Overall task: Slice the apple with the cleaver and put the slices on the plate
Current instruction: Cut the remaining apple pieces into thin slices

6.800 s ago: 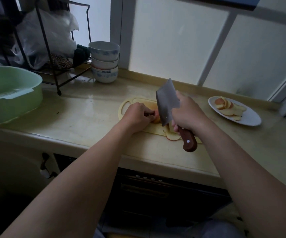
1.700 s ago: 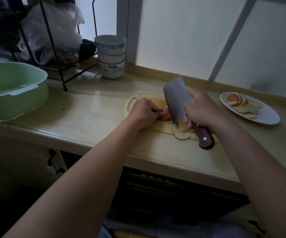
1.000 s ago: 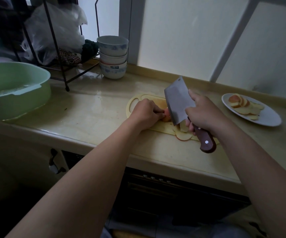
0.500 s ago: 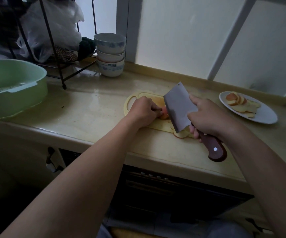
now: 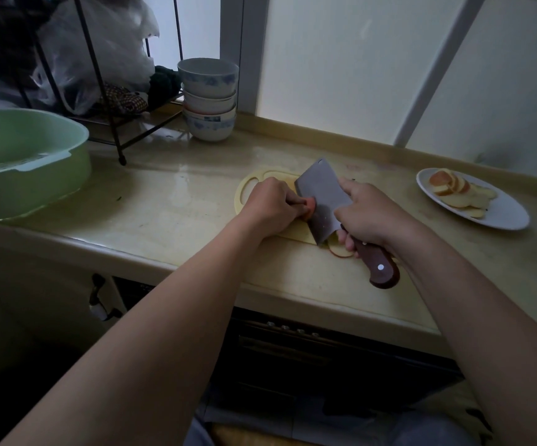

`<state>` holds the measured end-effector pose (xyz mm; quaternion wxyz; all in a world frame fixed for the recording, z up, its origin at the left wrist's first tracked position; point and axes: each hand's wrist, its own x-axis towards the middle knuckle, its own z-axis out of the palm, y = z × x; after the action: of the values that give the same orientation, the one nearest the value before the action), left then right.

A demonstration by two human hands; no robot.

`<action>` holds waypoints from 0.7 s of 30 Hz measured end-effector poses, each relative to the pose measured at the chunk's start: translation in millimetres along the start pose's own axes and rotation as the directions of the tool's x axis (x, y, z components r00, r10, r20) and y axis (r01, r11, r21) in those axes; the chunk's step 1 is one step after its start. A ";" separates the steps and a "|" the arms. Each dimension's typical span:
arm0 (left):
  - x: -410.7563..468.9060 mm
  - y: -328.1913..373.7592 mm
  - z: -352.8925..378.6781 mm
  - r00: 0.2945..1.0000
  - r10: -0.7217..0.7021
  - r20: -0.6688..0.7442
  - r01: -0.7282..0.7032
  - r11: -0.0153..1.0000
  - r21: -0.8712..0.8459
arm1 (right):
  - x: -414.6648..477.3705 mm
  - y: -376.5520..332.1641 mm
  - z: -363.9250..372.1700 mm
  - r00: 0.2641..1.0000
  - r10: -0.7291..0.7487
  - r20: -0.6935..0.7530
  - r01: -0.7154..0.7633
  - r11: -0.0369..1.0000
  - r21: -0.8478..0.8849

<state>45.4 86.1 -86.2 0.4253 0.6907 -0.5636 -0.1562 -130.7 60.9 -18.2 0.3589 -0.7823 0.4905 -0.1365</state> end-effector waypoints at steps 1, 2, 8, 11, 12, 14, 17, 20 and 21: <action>-0.1 -0.5 -0.2 1.000 -0.002 -0.003 0.002 1.000 -0.005 | 1.1 -0.3 -0.2 1.000 0.004 0.001 -0.004 1.000 0.000; -0.2 -0.8 -0.1 1.000 -0.003 -0.006 0.003 1.000 -0.010 | 1.7 0.1 -0.2 1.000 0.006 0.001 -0.006 1.000 -0.003; -2.8 1.5 -0.6 1.000 0.000 -0.004 0.000 1.000 -0.016 | -2.6 2.7 -4.6 1.000 0.005 0.029 -0.006 1.000 0.012; -4.1 3.0 -1.8 1.000 -0.003 0.012 0.003 1.000 -0.004 | -8.8 -0.2 -10.0 1.000 -0.007 0.014 0.006 0.999 0.033; -4.6 3.4 -2.3 1.000 -0.003 0.016 0.003 1.000 0.003 | -10.4 -0.5 -9.8 1.000 -0.019 -0.007 0.019 0.999 0.038; -4.5 4.4 -2.9 1.000 0.002 0.018 -0.003 1.000 0.028 | -11.4 0.8 -7.6 0.997 -0.049 -0.061 0.052 0.998 0.044; -4.7 5.7 -3.0 1.000 0.001 0.026 -0.002 0.999 0.050 | -9.0 1.8 -7.3 0.989 -0.054 -0.135 0.065 0.995 0.077; -4.7 5.9 -2.8 1.000 -0.008 0.028 0.007 0.999 0.040 | -6.5 0.5 -10.0 0.986 -0.055 -0.155 0.070 0.993 0.091; -4.6 5.9 -2.7 1.000 -0.011 0.028 0.010 0.999 0.042 | -6.0 0.0 -10.4 0.987 -0.055 -0.152 0.069 0.994 0.090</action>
<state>42.0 91.4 -81.3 0.4019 0.7003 -0.5689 -0.1562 -139.4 61.6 -10.0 0.3536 -0.7668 0.4842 -0.2291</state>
